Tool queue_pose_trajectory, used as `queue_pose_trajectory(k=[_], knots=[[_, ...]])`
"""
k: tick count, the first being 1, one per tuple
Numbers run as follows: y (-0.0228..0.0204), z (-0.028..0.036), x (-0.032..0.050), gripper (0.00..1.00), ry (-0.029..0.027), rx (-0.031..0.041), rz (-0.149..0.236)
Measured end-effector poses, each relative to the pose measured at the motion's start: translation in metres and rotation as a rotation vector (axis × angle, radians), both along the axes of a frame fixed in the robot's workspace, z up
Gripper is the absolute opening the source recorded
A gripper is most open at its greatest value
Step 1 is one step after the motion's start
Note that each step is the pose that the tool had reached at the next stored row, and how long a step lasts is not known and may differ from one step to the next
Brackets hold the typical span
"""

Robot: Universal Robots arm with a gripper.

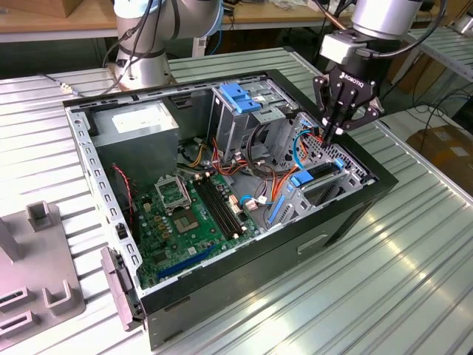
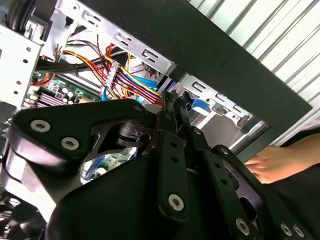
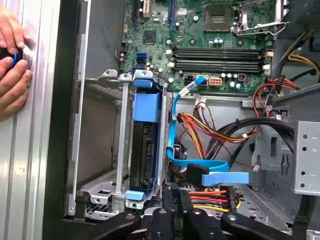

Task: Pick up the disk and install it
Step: 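Insert the first disk wire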

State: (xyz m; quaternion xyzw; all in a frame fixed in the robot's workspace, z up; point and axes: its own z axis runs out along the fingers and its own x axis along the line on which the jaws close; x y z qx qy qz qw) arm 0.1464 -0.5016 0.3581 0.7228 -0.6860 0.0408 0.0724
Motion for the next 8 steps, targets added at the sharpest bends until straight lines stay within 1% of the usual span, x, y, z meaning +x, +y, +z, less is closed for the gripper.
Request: queue_pose_trajectory(k=[3,5,6,7,8], knots=[[-0.0009,-0.0004,-0.0082,0.16,0.0001,0.0,0.0],[-0.0016,-0.001,-0.0106,0.16,0.0001,0.0001,0.0],[-0.0022,-0.0013,-0.0109,0.16,0.0001,0.0015,0.0],[-0.0033,-0.0016,-0.0109,0.16,0.0001,0.0093,0.0],[-0.0053,-0.0019,-0.0109,0.16,0.0001,0.0275,0.0]])
